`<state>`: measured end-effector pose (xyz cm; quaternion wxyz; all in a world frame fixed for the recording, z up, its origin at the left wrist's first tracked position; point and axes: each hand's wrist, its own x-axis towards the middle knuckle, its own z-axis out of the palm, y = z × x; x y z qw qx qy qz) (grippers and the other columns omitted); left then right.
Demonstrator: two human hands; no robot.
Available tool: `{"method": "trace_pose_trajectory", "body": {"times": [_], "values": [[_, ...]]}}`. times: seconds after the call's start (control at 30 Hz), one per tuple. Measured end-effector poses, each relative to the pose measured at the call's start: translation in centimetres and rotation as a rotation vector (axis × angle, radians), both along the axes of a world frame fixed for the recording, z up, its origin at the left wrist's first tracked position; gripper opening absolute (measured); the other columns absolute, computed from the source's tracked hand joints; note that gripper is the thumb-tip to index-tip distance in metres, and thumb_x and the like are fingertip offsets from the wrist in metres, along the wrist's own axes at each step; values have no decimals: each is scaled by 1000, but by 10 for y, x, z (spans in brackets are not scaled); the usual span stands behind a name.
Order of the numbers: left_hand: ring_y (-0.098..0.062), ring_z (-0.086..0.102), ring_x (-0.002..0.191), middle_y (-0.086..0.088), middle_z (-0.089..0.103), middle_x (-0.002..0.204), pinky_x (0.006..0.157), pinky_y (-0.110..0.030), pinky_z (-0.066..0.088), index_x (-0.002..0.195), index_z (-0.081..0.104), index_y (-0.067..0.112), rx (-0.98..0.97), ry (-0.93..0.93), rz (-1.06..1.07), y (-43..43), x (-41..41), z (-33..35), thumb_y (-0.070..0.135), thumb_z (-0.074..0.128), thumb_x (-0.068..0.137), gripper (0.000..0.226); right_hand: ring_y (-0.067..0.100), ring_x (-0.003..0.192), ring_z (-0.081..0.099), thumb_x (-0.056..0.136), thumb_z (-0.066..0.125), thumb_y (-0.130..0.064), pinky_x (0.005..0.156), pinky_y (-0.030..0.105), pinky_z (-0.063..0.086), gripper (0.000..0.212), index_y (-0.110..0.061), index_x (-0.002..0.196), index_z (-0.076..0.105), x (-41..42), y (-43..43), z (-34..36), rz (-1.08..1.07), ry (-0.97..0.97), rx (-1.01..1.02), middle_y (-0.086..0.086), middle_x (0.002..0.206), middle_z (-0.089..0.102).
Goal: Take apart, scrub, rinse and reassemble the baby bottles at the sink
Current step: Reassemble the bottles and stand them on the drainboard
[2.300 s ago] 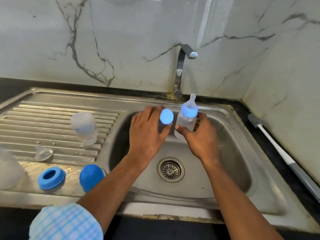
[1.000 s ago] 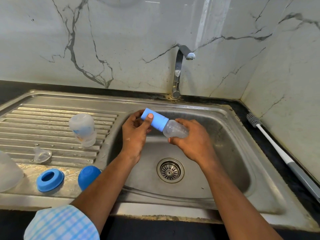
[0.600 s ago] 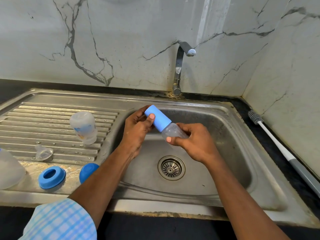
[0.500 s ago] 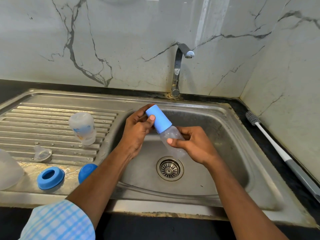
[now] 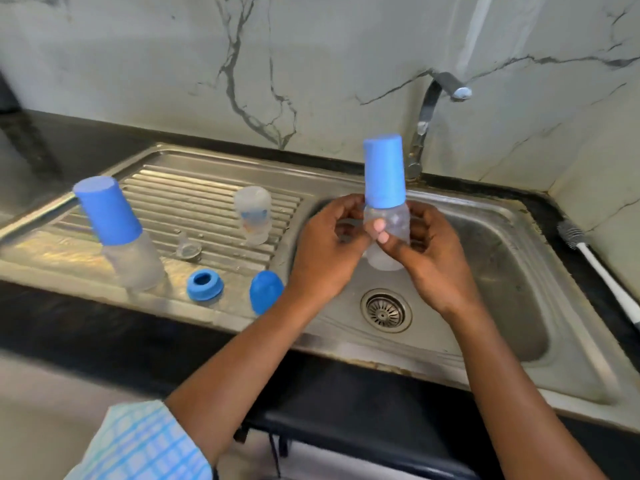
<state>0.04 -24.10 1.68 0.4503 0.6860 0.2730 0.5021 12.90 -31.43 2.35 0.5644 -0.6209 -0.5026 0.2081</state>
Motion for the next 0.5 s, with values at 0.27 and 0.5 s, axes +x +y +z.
{"method": "trace_pose_trajectory", "body": {"times": [0.27, 0.5], "values": [[-4, 69, 95, 12, 73, 105, 76, -18, 54, 116, 67, 27, 103, 101, 166, -24, -123, 46, 29, 66, 83, 32, 14, 94, 70, 77, 76, -9, 85, 36, 57, 55, -13, 129, 58, -111, -1, 22, 155, 67, 105, -1, 107, 73], [-4, 72, 91, 17, 75, 98, 74, -13, 54, 114, 69, 30, -7, 125, 302, -32, -230, 38, 24, 93, 55, 64, 7, 100, 64, 83, 77, -20, 87, 36, 57, 55, -30, 133, 58, -212, 7, 14, 310, -25, 23, -13, 118, 65]]}}
